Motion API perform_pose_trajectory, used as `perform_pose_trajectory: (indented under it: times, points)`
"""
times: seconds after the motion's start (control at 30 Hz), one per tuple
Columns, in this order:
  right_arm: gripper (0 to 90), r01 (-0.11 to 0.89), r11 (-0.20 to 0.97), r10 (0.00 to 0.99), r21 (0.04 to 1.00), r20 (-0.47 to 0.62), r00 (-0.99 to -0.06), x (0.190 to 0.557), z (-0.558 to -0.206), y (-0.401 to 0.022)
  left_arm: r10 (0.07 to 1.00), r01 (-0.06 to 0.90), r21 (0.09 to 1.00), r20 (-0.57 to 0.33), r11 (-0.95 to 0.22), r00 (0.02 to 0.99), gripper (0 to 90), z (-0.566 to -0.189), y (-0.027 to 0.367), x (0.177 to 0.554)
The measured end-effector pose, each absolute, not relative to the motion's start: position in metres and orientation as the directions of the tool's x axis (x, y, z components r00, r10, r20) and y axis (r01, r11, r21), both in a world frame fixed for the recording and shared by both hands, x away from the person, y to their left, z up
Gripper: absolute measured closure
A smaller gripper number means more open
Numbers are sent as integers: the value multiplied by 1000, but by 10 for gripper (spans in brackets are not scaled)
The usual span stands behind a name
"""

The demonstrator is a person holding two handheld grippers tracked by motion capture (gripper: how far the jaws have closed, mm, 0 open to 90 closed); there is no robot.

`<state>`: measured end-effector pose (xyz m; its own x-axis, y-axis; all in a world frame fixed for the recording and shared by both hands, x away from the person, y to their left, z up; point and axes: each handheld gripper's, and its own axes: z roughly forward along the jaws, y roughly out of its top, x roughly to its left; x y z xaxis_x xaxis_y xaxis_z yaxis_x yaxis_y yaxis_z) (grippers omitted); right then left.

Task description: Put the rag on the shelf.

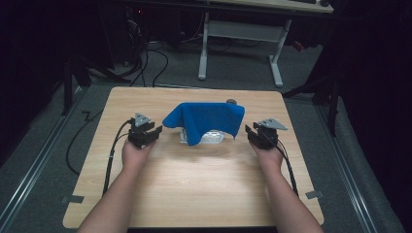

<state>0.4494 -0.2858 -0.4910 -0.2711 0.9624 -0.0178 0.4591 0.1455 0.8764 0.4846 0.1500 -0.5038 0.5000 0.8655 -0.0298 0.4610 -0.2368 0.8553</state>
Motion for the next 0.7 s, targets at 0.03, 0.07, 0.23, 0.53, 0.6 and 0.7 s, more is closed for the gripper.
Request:
perform_pose_trajectory:
  times: [0.03, 0.07, 0.23, 0.53, 0.6, 0.7]
  points:
    - [597, 461, 156, 961, 874, -26, -275, 448, -491, -286, 865, 448, 863, -27, -233, 501, 599, -503, 150, 482]
    - [594, 459, 166, 960, 873, -36, -278, 446, -491, -286, 866, 446, 865, -29, -228, 500, 599, -502, 151, 480]
    - [576, 426, 190, 950, 885, -56, -308, 434, -486, -285, 866, 440, 868, -22, -232, 500, 595, -499, 152, 467]
    - [505, 380, 232, 938, 895, -102, -332, 391, -483, -284, 855, 434, 869, -24, -239, 518, 559, -499, 162, 416]
    - [498, 381, 233, 937, 895, -102, -333, 378, -484, -284, 848, 437, 867, -34, -238, 529, 554, -500, 165, 402]
    - [470, 401, 237, 936, 885, -98, -339, 358, -489, -285, 840, 434, 863, -20, -259, 542, 544, -505, 166, 382]
